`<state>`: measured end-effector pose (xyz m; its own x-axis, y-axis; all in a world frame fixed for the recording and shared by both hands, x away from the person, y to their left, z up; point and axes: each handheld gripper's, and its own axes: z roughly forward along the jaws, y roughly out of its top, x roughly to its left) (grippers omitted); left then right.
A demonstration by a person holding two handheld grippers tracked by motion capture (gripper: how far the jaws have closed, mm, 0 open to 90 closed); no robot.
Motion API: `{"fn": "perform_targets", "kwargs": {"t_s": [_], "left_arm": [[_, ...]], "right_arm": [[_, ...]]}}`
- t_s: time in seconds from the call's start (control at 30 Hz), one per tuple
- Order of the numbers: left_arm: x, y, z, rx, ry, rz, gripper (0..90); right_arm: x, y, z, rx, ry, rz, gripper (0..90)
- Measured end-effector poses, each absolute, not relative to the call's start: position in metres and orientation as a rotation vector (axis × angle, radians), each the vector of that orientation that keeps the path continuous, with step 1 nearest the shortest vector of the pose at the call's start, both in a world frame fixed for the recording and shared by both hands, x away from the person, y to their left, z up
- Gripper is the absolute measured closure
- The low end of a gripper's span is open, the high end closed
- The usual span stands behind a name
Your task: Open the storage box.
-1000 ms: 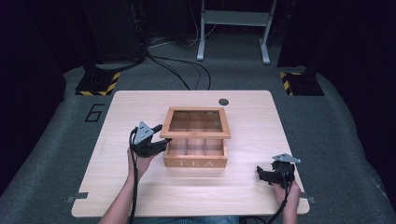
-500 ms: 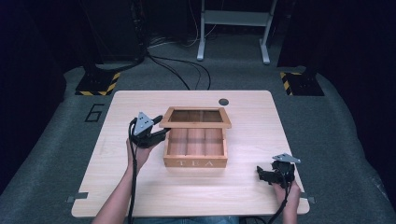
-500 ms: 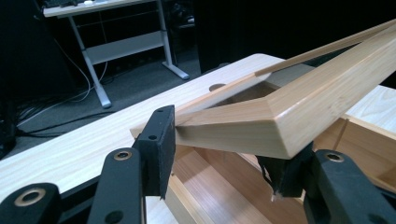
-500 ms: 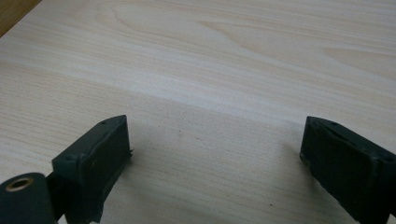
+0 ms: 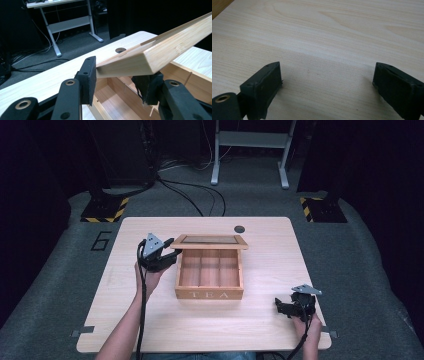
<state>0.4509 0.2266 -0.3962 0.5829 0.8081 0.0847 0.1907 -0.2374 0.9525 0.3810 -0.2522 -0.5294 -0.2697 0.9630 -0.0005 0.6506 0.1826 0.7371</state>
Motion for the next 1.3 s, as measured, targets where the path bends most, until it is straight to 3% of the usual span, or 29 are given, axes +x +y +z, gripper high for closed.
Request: {"fn": "perform_targets", "kwargs": {"t_s": [1.3], "left_arm": [[0.488, 0.232, -0.361, 1.787, 0.859, 0.615, 56.8]], "right_arm": [[0.381, -0.253, -0.529, 1.506, 2.0, 0.878, 7.8]]}}
